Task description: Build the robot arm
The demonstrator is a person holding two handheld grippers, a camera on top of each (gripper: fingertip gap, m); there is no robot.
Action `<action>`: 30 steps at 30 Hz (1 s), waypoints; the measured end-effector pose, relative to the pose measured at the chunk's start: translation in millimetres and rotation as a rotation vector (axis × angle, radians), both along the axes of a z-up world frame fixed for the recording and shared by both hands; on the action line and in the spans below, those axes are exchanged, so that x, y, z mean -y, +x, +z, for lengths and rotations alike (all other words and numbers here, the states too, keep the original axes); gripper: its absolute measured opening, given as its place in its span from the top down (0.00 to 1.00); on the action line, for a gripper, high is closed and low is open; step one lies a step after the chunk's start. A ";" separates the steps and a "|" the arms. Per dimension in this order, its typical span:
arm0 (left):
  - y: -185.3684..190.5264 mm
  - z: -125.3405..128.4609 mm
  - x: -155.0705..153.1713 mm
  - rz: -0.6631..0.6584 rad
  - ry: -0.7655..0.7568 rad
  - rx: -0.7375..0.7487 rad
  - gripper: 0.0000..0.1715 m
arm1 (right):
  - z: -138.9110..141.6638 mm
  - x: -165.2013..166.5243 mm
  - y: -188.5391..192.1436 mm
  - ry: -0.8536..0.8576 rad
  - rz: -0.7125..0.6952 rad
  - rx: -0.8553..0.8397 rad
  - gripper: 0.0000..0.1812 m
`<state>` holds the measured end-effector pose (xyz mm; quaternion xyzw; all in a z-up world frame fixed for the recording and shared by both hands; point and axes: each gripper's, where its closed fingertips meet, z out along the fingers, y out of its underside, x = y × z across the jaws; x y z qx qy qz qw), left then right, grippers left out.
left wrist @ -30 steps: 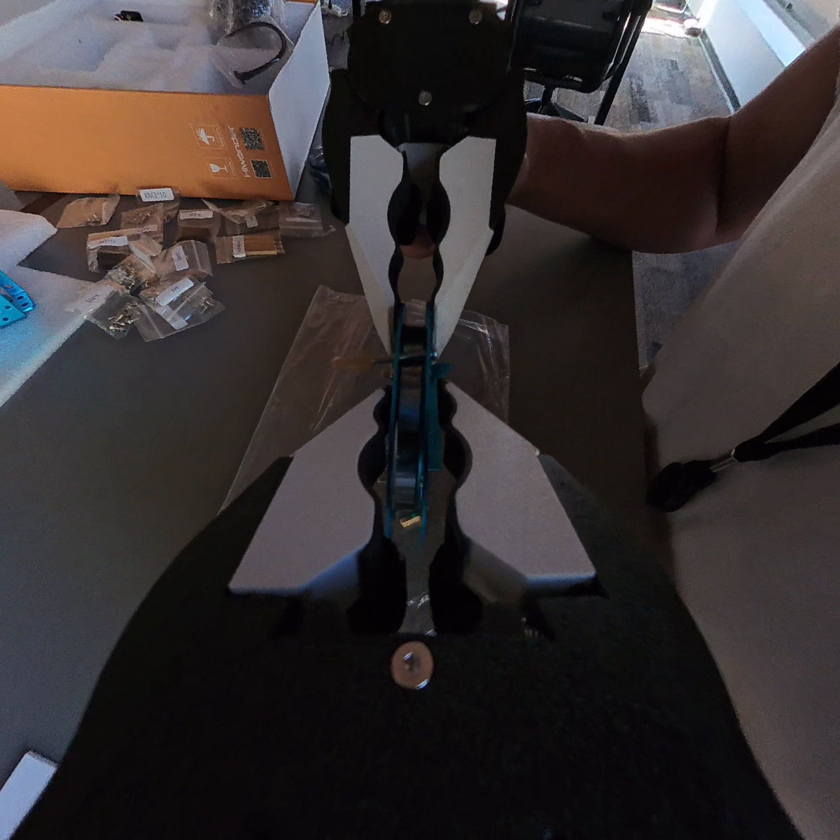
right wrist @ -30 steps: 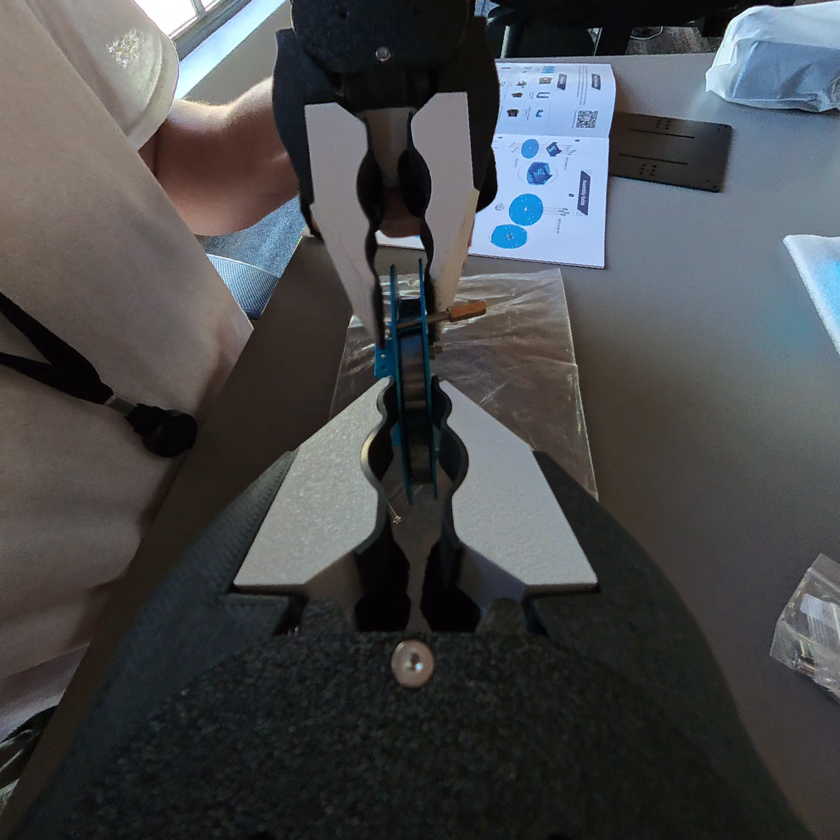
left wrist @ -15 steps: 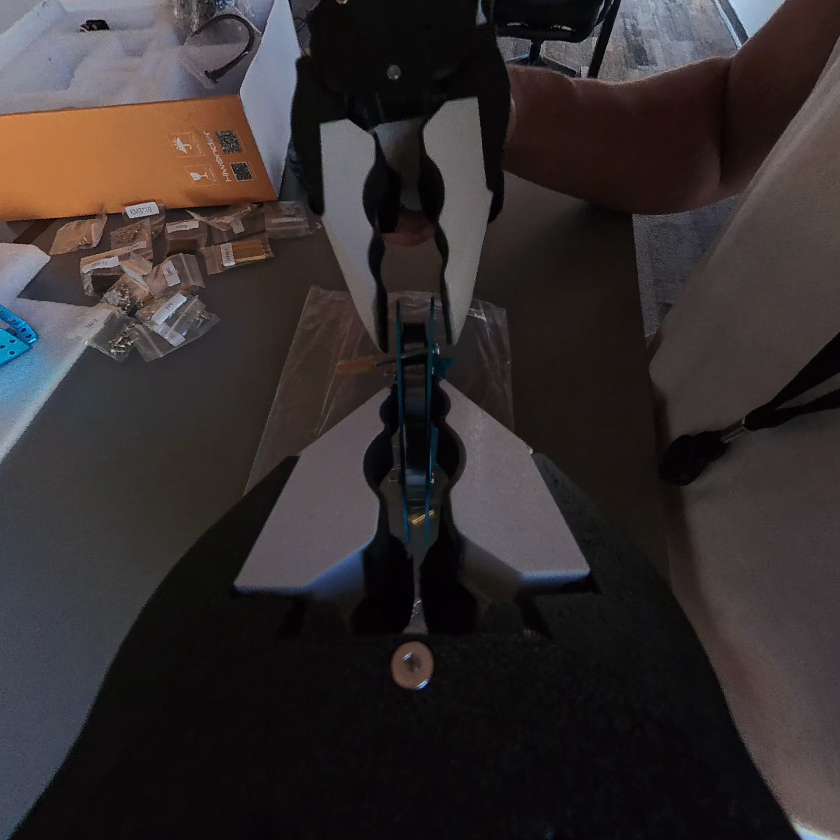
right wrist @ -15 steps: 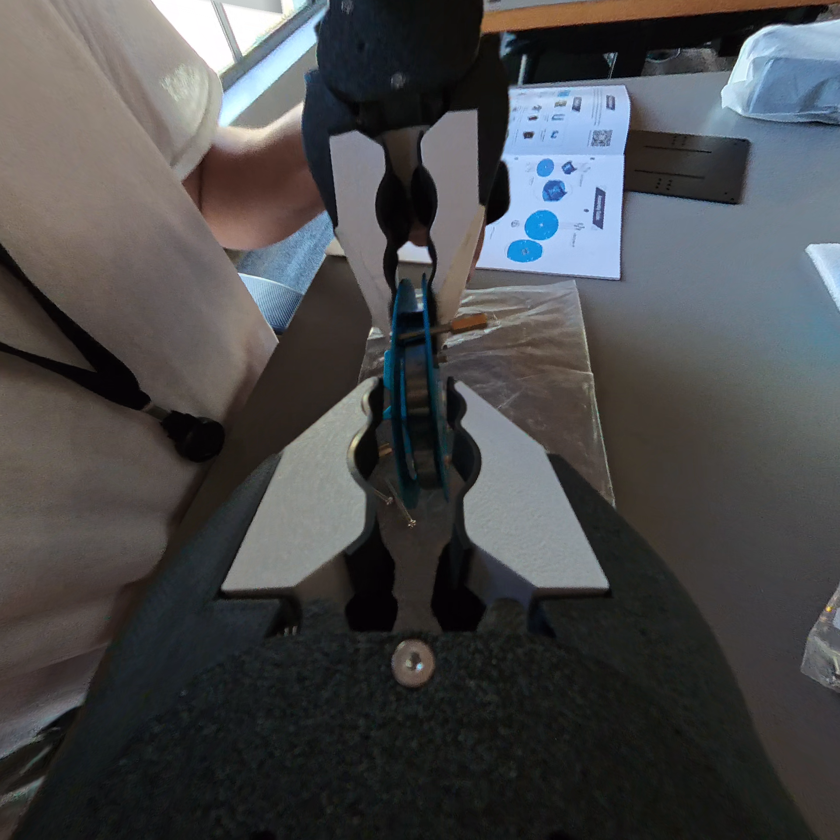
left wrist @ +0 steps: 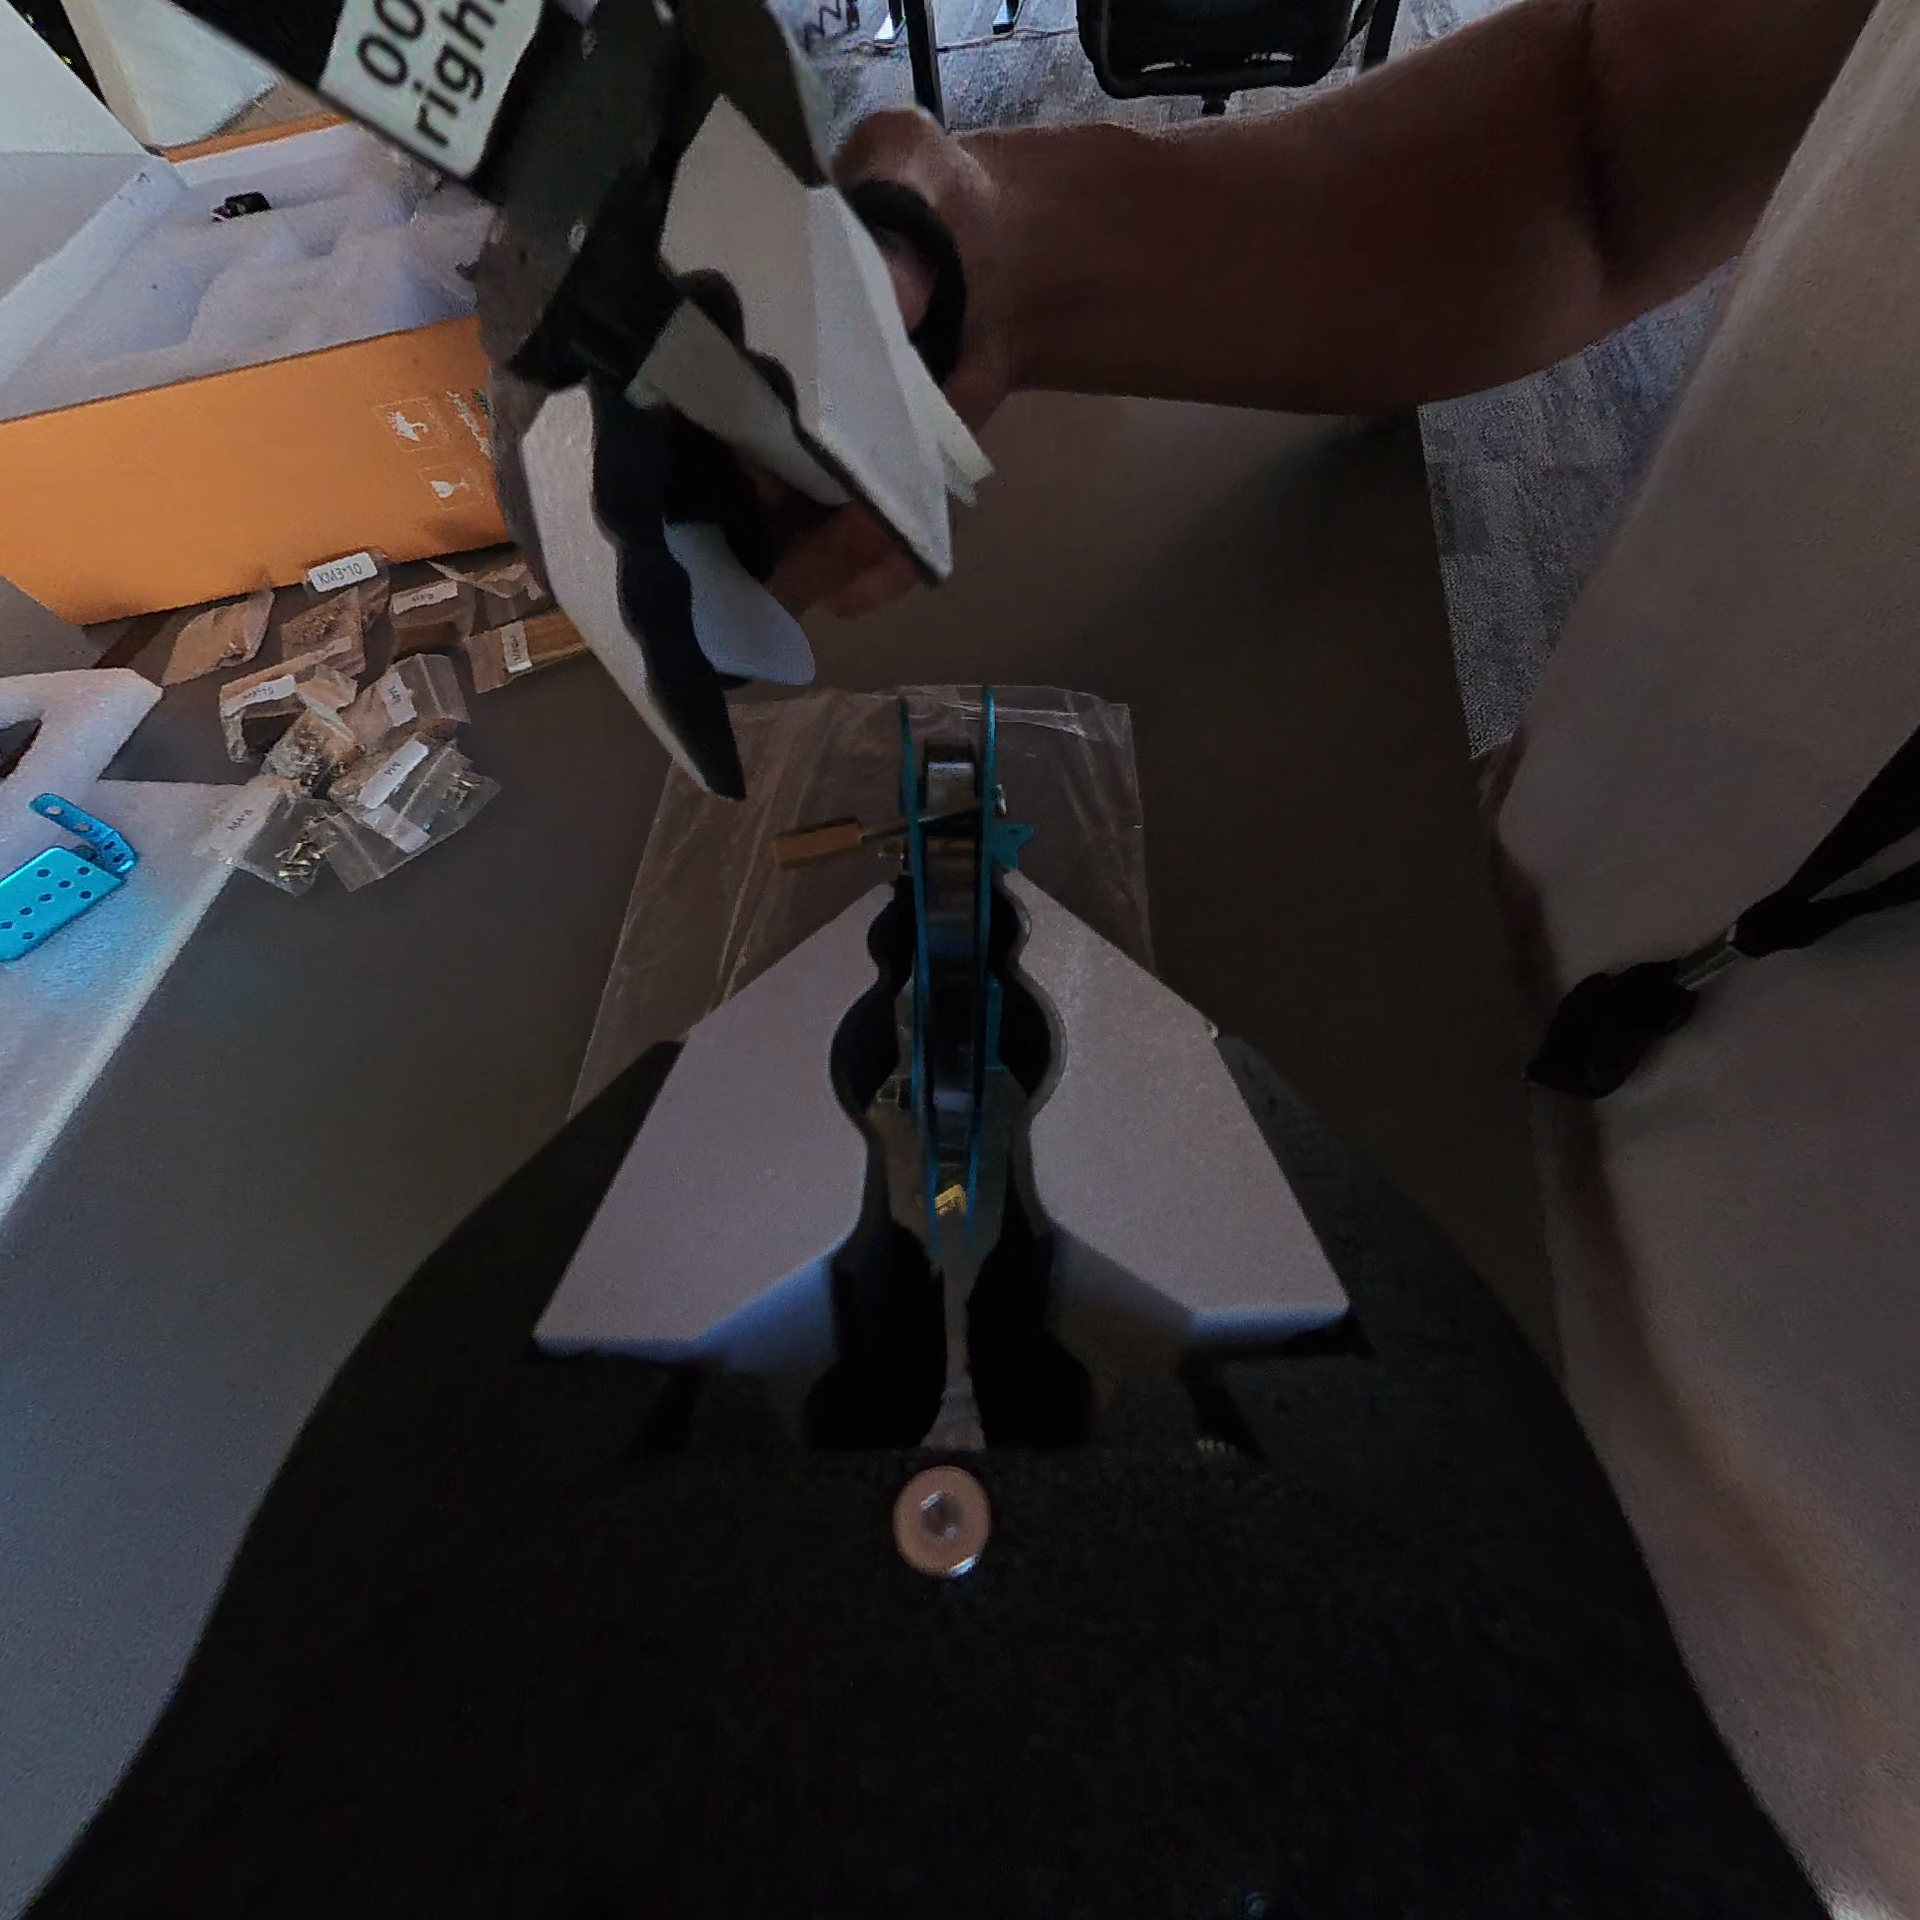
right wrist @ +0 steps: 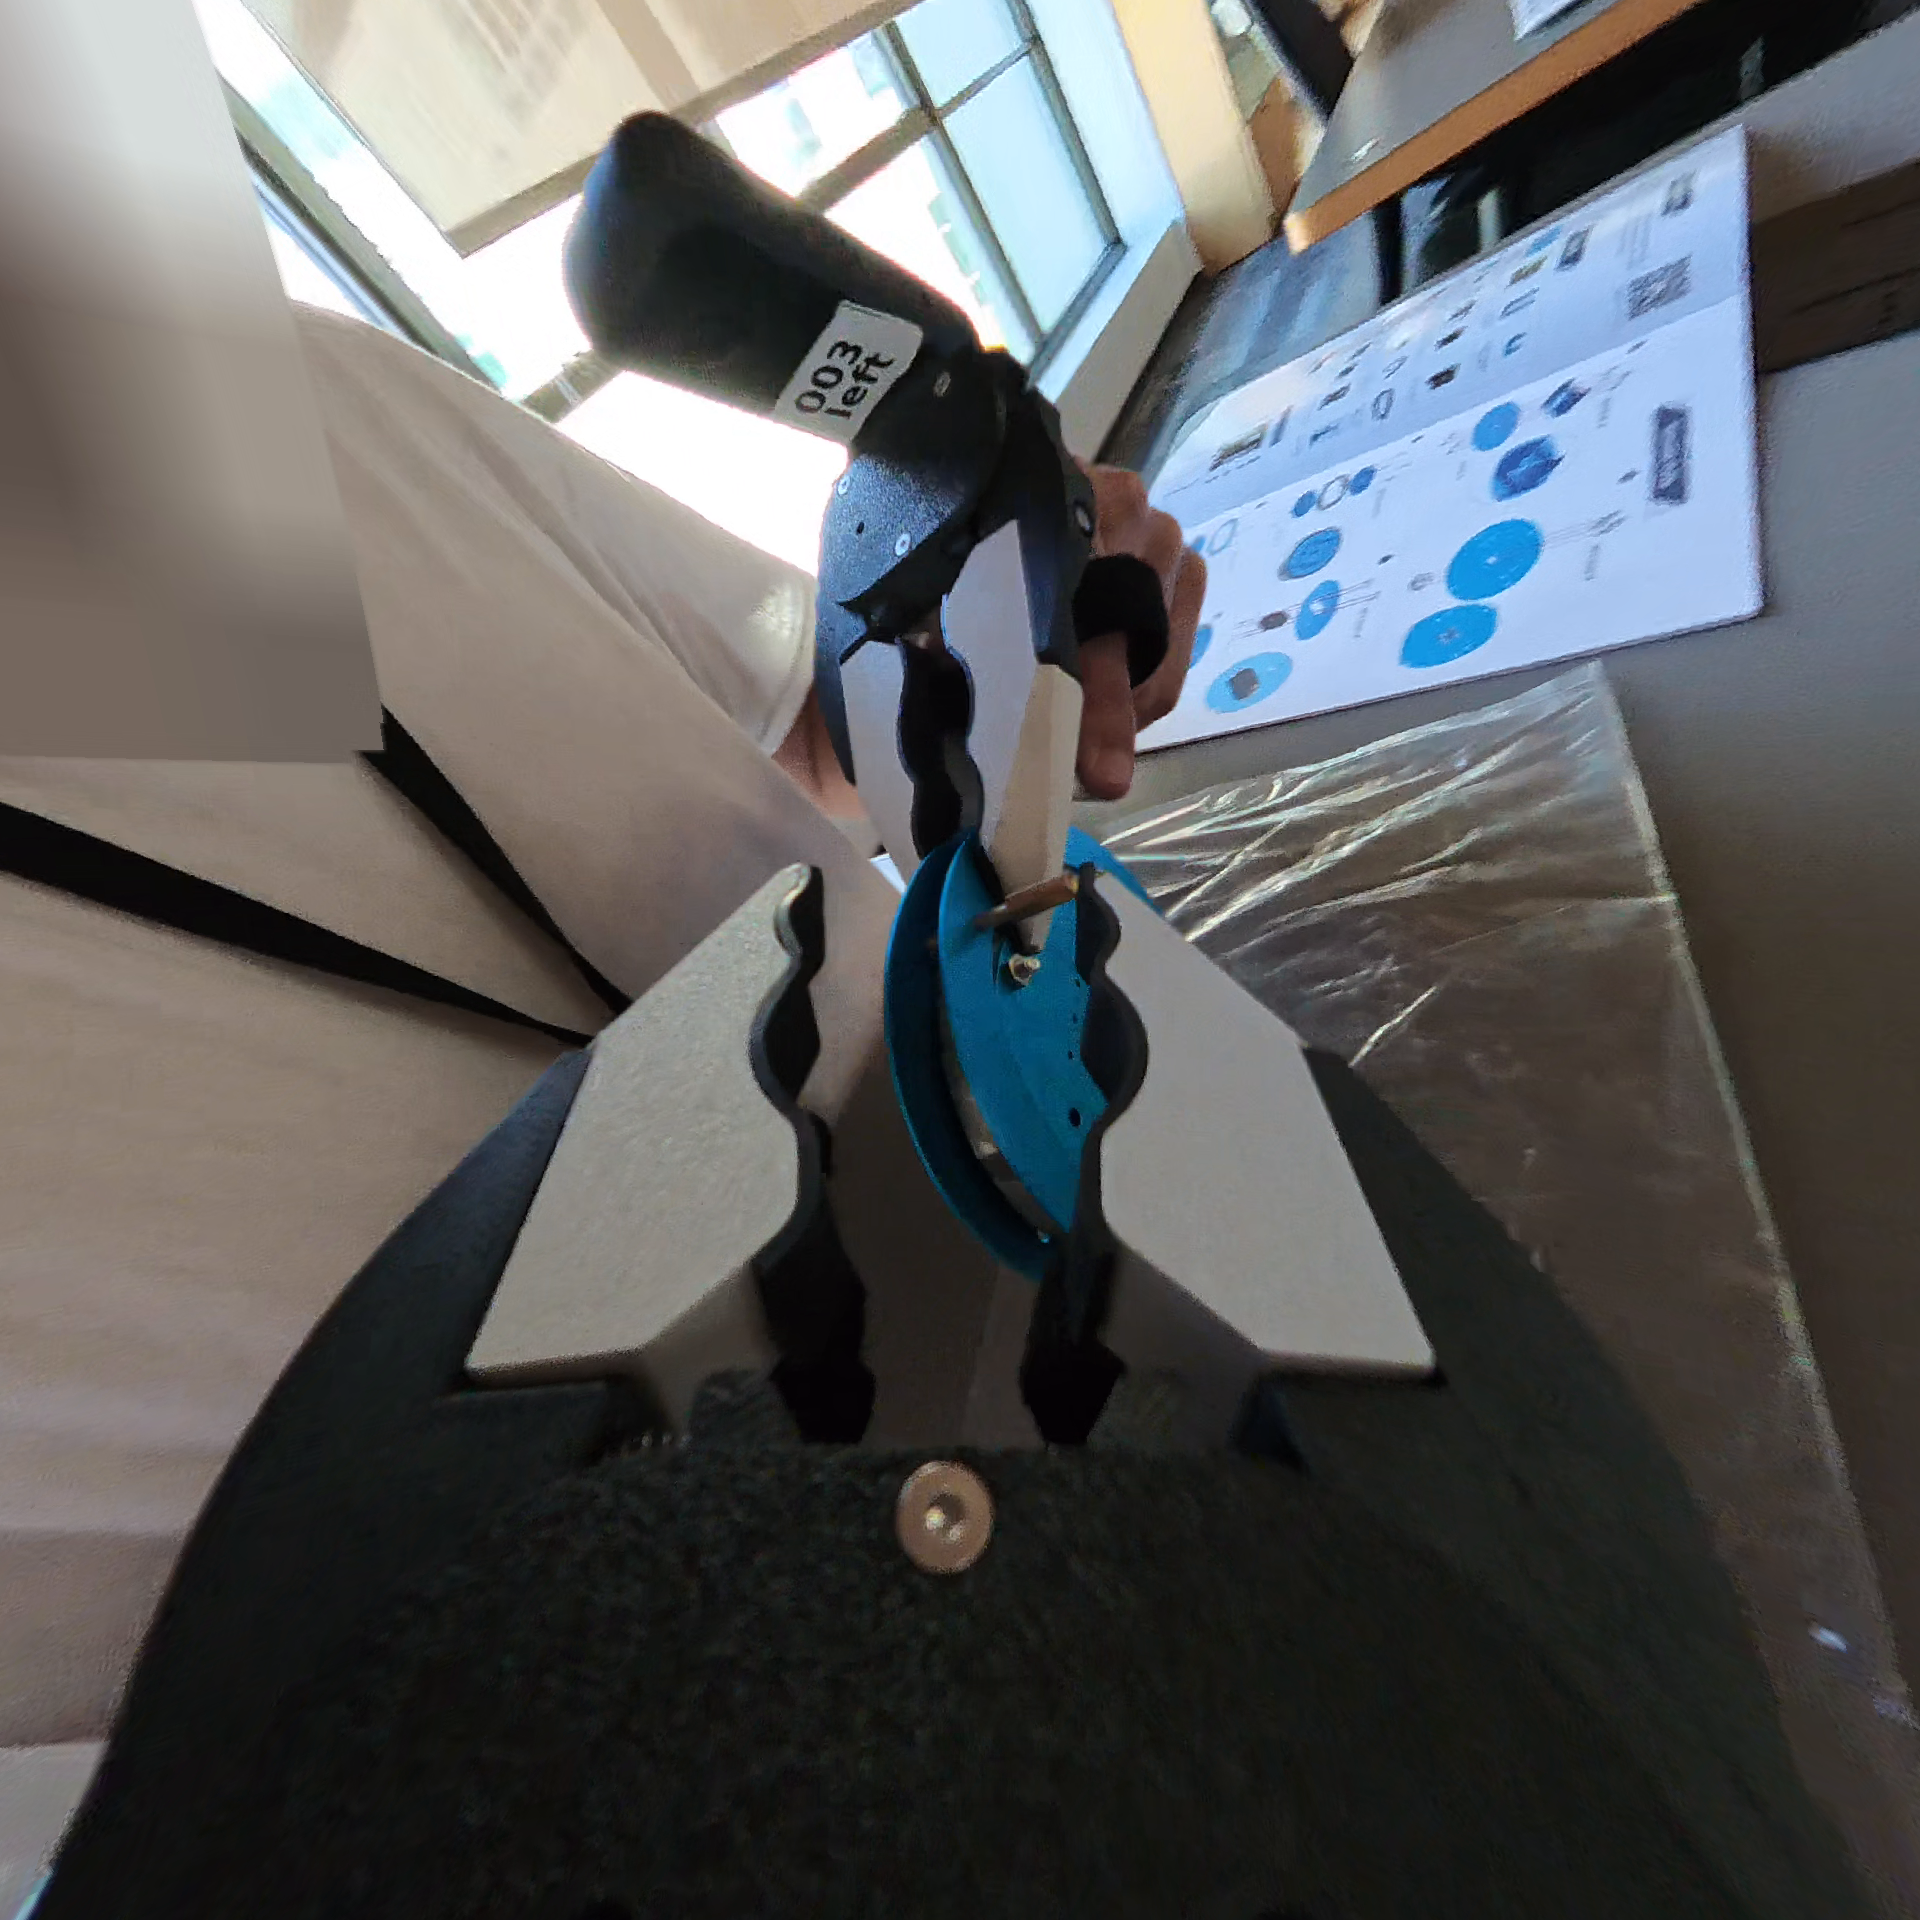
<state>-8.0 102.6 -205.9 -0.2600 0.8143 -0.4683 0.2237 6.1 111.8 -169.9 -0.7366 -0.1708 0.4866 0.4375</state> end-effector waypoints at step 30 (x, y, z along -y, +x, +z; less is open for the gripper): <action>-4.0 1.1 -4.5 0.033 -0.062 0.006 0.93 | -17.3 -12.8 -1.5 -0.407 0.059 -0.196 0.97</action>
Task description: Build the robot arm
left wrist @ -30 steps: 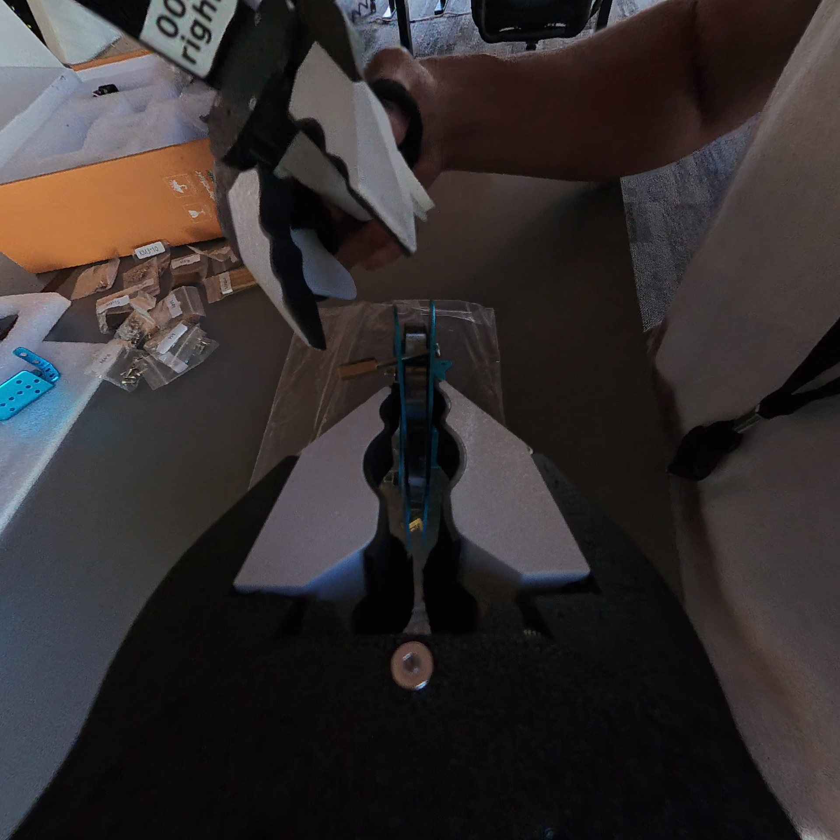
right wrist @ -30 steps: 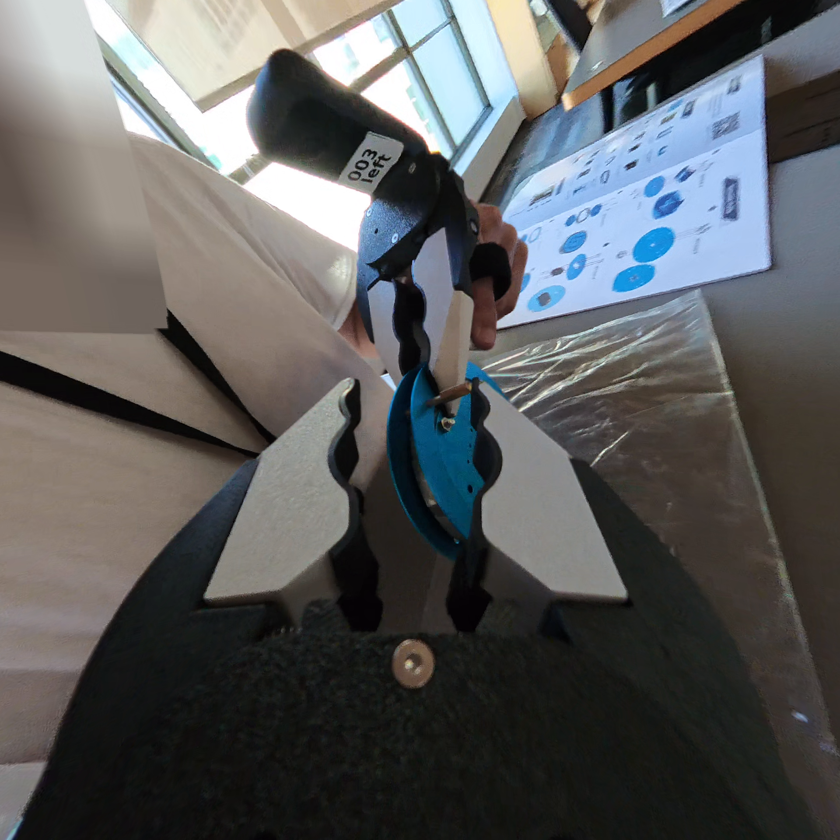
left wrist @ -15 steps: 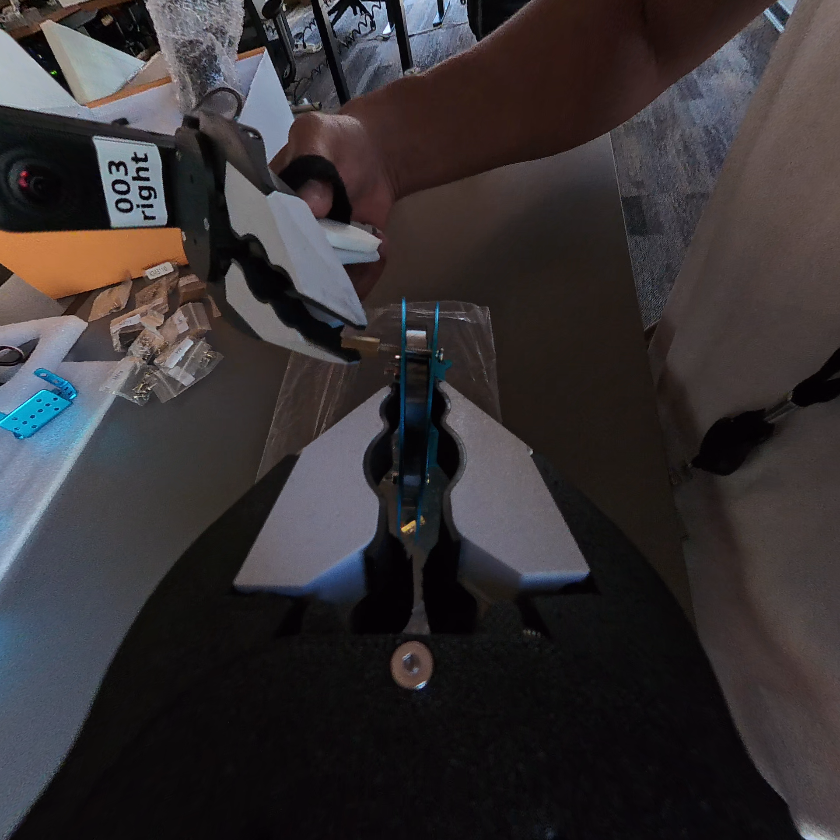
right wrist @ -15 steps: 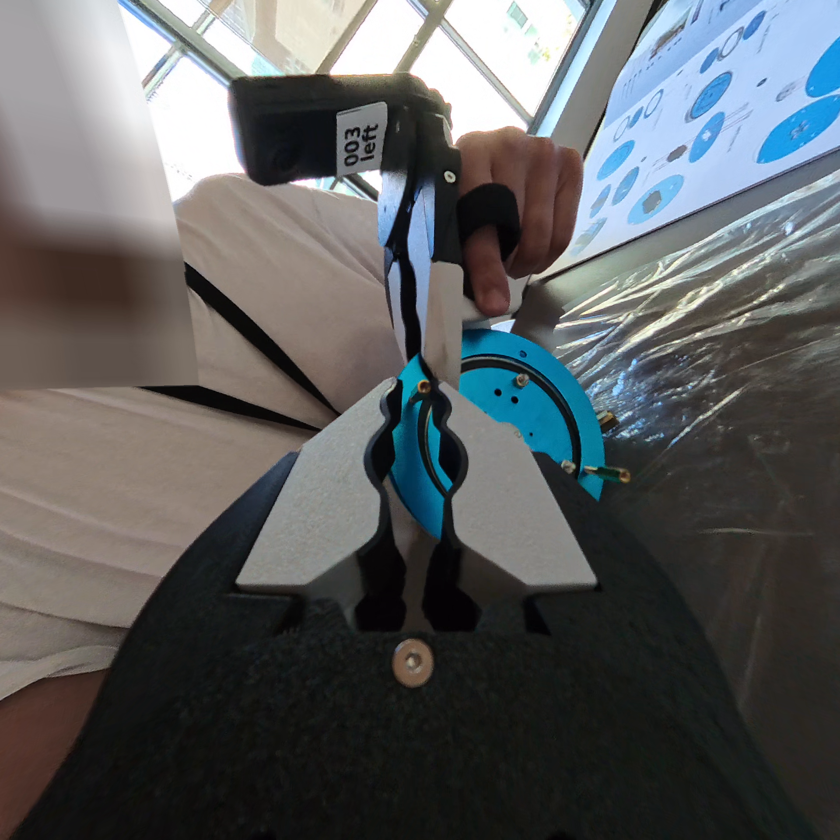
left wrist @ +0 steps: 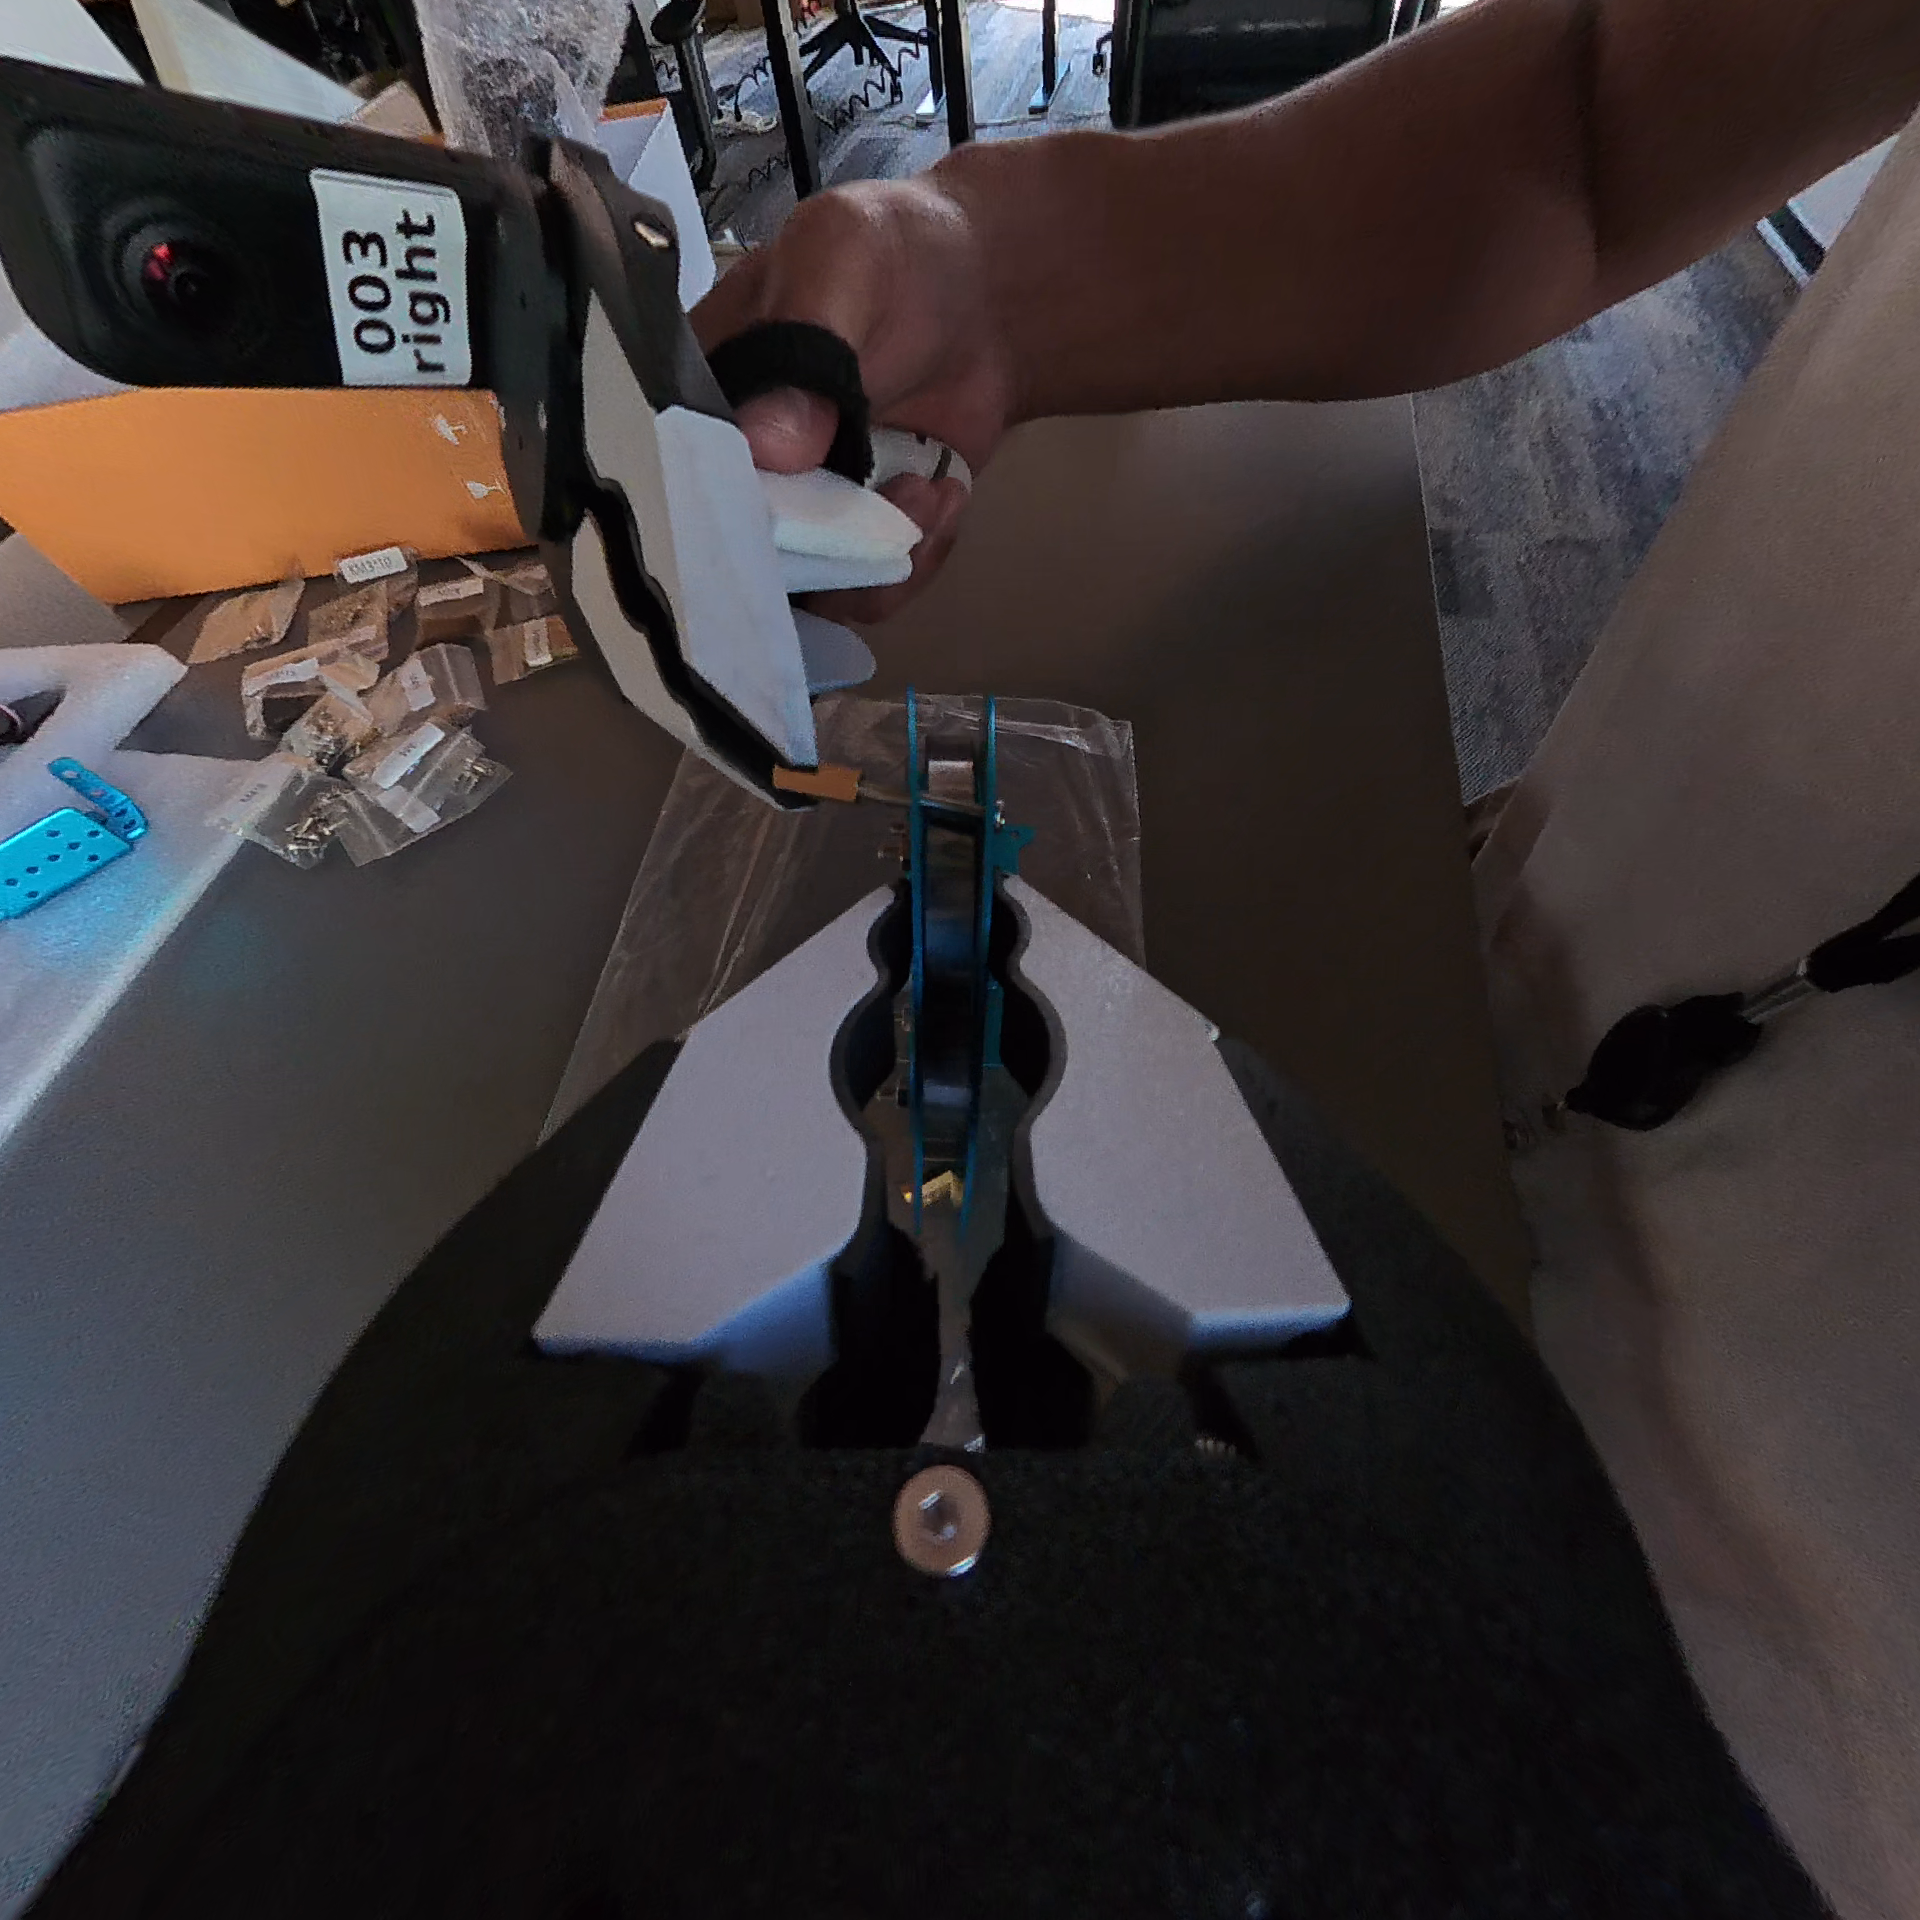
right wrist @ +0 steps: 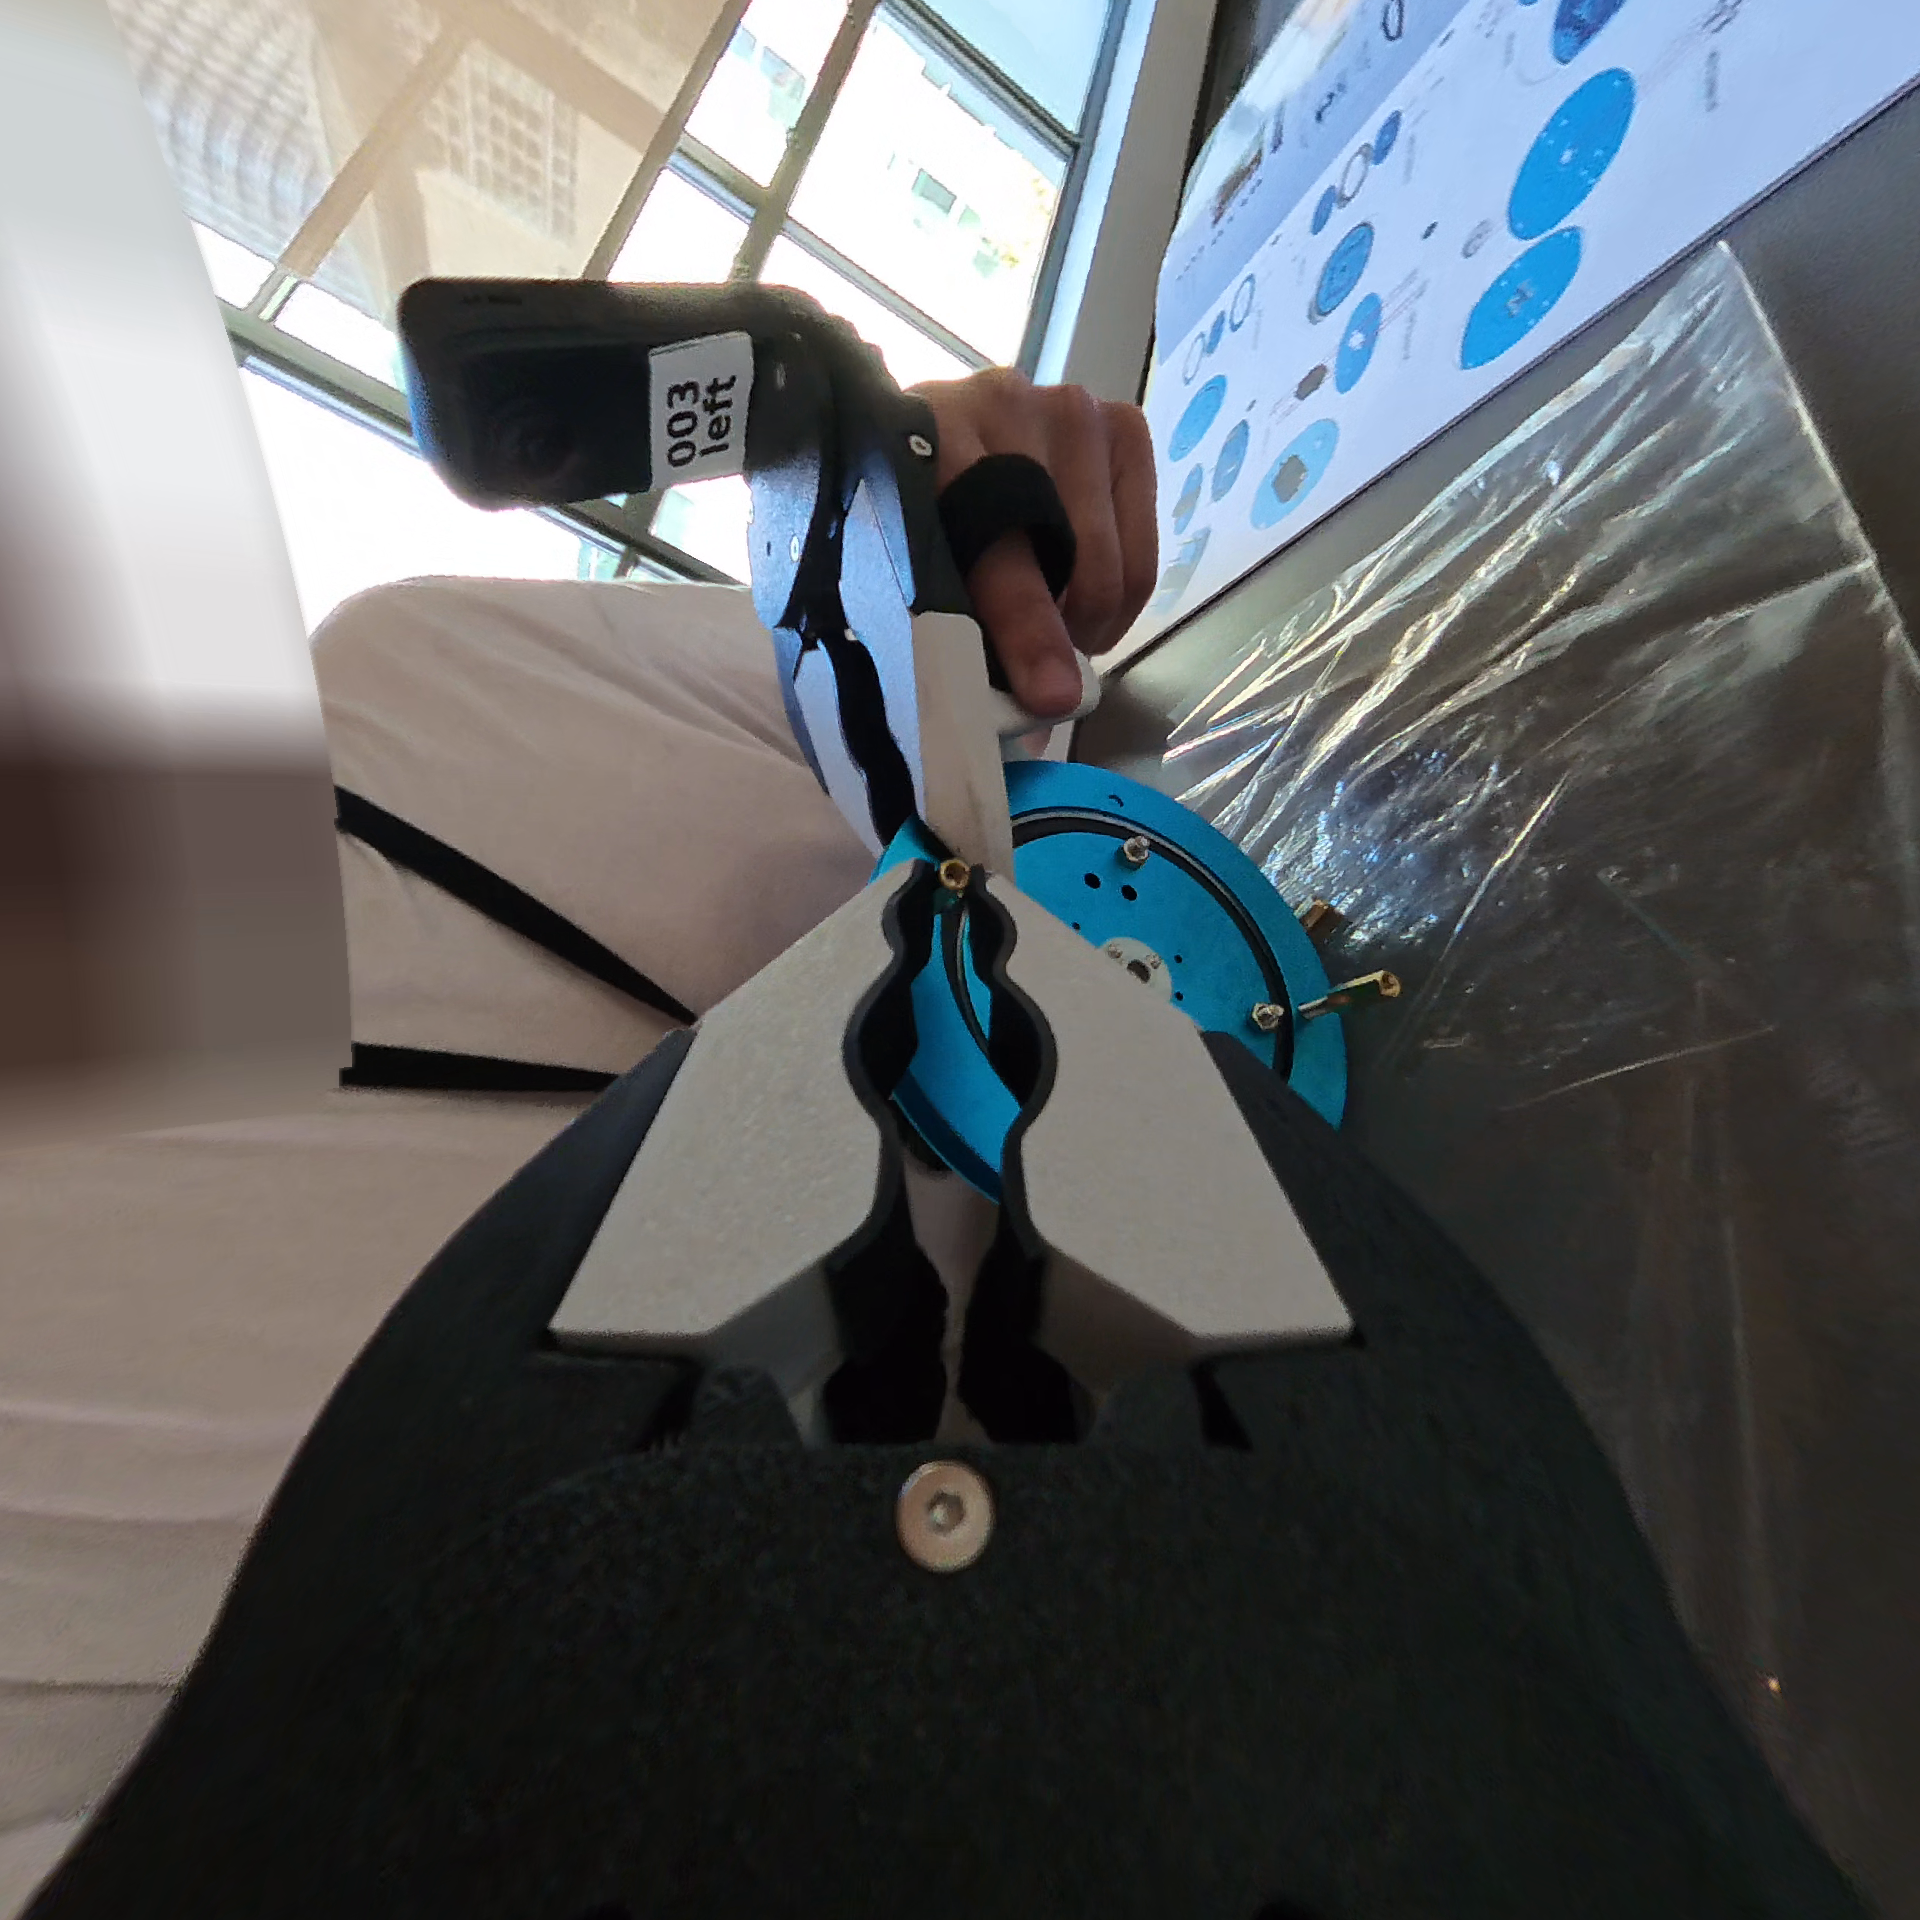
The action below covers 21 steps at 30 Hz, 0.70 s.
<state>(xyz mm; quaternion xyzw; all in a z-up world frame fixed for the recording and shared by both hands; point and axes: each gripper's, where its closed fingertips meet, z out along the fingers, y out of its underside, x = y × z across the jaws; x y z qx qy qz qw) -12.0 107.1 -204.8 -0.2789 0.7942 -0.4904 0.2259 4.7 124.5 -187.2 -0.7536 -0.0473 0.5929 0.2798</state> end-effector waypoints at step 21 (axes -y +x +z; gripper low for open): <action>6.0 5.3 6.6 0.009 -0.006 -0.006 0.87 | 5.4 -6.1 -6.8 -0.021 0.007 0.022 0.97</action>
